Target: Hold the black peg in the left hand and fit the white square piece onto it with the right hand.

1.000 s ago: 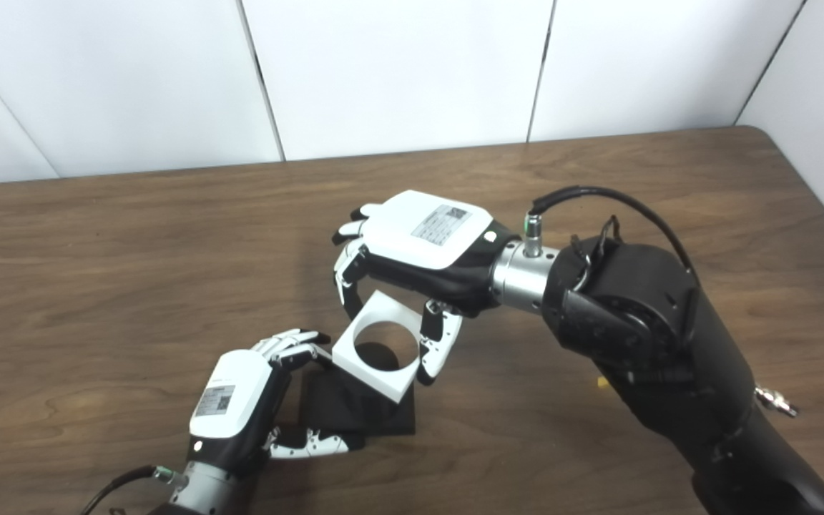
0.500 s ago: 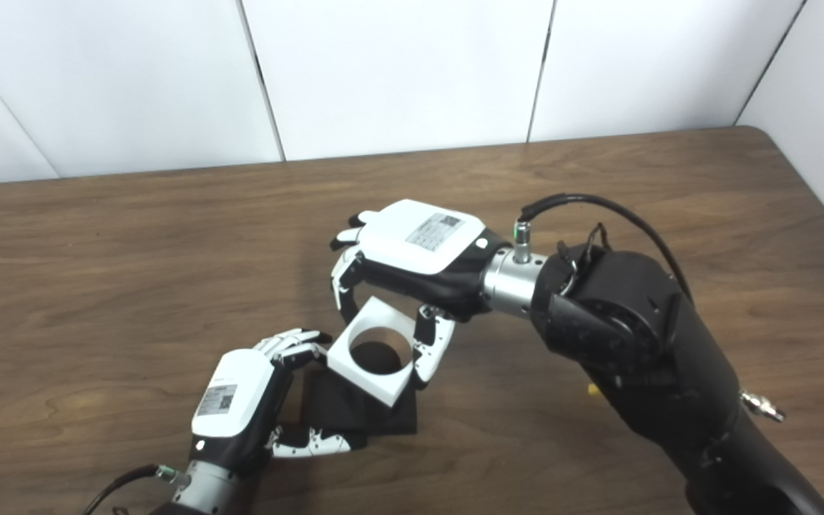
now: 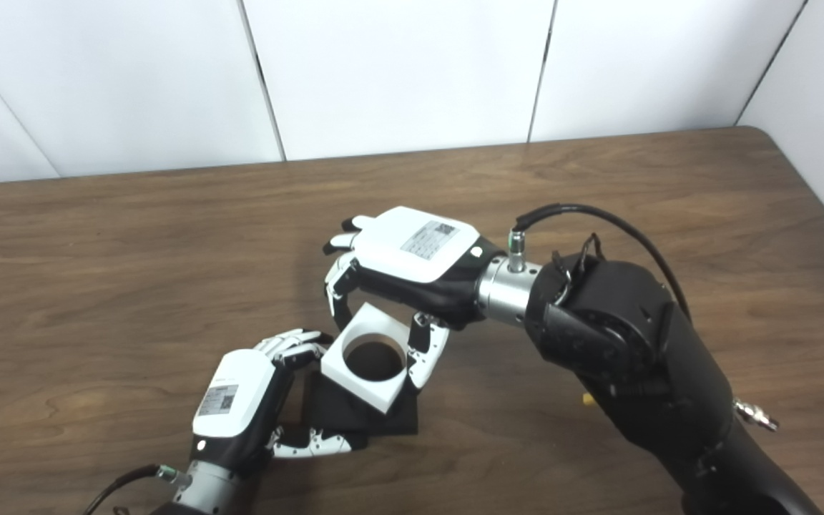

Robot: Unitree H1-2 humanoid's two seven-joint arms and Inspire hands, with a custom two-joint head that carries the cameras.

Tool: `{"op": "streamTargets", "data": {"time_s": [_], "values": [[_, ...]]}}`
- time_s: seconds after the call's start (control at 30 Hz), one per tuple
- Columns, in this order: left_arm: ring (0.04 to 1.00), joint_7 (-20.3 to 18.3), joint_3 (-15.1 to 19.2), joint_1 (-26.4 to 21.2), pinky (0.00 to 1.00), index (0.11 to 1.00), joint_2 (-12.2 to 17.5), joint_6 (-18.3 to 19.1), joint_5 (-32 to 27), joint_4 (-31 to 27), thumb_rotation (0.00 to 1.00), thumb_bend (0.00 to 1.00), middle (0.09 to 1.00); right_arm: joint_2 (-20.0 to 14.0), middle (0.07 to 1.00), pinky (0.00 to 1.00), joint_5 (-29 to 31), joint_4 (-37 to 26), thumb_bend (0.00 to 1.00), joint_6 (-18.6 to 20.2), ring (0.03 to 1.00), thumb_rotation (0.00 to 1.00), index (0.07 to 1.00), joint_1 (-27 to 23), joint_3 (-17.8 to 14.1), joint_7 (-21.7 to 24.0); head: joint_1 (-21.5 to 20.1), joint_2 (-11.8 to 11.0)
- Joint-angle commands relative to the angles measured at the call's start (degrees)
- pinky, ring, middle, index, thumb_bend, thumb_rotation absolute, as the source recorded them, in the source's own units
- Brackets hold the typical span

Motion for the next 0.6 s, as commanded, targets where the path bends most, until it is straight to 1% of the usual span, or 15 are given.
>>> {"op": "streamTargets", "data": {"time_s": [0.0,0.23,0.57], "values": [[0.833,-1.00,-0.55,0.13,0.80,0.488,-0.14,0.30,0.27,0.11,0.05,0.51,0.790,0.06,0.768,1.00,-0.09,-0.64,0.52,-0.79,0.929,0.13,0.482,-1.72,-0.47,-0.92,0.09,0.24],[0.831,-1.00,-0.65,0.13,0.79,0.488,-0.24,0.42,0.50,-0.01,0.05,0.51,0.789,-0.25,0.772,1.00,-0.06,-0.59,0.52,-0.74,0.934,0.13,0.482,-1.57,0.23,-0.26,0.20,0.26],[0.829,-0.82,-0.67,0.20,0.79,0.487,-0.32,0.19,0.73,-0.04,0.05,0.51,0.786,-0.15,0.769,1.00,-0.88,-0.10,0.52,-1.50,0.932,0.13,0.482,-0.30,0.73,-1.04,0.35,0.40]]}}
